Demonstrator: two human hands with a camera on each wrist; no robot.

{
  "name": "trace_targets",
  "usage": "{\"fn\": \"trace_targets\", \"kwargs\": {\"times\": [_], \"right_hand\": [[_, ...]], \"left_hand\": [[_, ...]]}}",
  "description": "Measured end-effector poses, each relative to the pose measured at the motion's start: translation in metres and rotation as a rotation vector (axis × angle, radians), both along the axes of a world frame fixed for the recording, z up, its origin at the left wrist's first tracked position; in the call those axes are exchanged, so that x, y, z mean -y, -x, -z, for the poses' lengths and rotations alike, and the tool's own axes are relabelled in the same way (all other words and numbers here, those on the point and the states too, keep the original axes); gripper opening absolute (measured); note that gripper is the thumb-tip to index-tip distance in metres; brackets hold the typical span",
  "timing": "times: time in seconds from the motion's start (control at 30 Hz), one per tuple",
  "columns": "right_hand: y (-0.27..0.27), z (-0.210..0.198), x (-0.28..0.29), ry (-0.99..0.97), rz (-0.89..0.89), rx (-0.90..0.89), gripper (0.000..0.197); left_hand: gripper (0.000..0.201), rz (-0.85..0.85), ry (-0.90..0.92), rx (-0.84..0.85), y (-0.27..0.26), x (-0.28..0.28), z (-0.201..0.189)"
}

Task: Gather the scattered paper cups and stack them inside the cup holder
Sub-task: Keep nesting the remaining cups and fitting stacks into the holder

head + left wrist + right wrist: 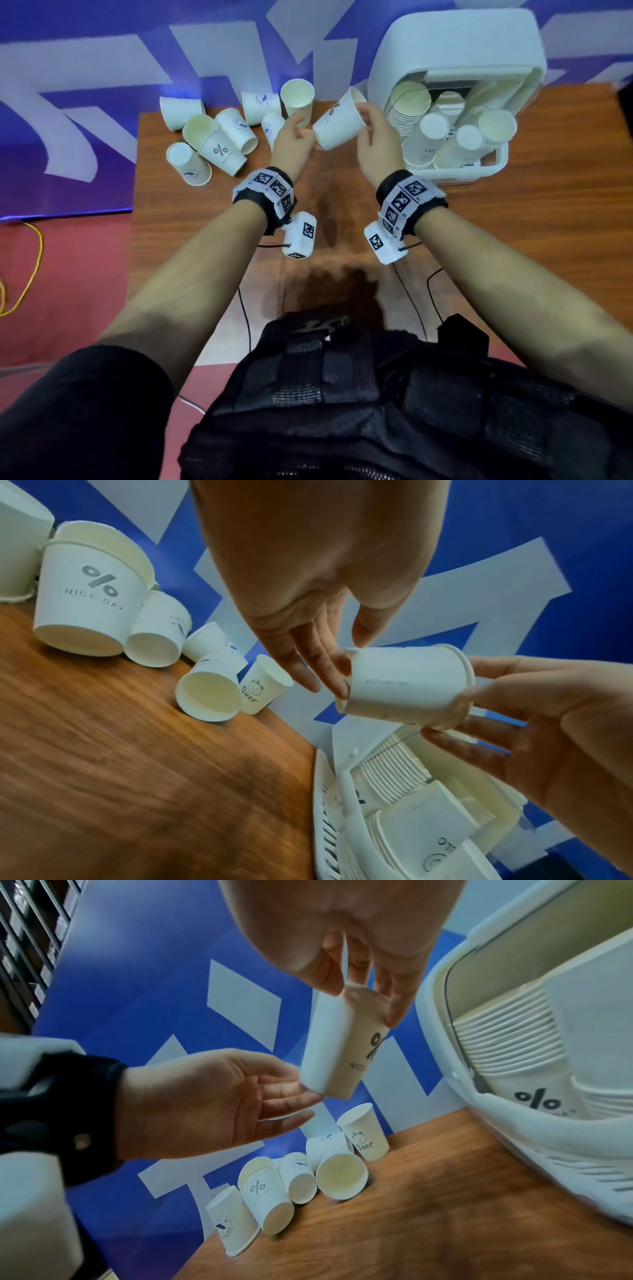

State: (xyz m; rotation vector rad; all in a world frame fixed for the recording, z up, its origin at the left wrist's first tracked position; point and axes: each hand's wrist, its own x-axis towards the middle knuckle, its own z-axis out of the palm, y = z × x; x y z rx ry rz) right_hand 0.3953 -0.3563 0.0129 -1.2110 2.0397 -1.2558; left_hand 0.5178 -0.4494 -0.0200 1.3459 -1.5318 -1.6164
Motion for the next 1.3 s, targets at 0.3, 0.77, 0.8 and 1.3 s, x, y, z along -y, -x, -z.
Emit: {"fn": "trace_targets", "kwargs": {"times": [0.3, 0.77, 0.8, 1.3], "right_hand": [[0.031, -0.006, -0.048, 0.018, 0.054, -0.123, 0.034], [0.130, -0.023, -0.098, -0.062, 0.071, -0.202, 0.025], [0.137, -0.023, -0.099, -0.069, 0.083, -0.201, 0.026], [0.182, 0.010, -0.094, 0.043, -0.066, -0.223, 0.019]], "left_hand": [[0.041, 0.234, 0.144, 0.099, 0.027, -0.037, -0.026], [0.048, 0.419, 0.284, 0.226, 0.123, -0.064, -0.039], [0.048, 0.462, 0.321, 0.282, 0.127, -0.064, -0.041], [0.062, 0.677, 0.503, 0.627, 0.143, -0.057, -0.009]]}}
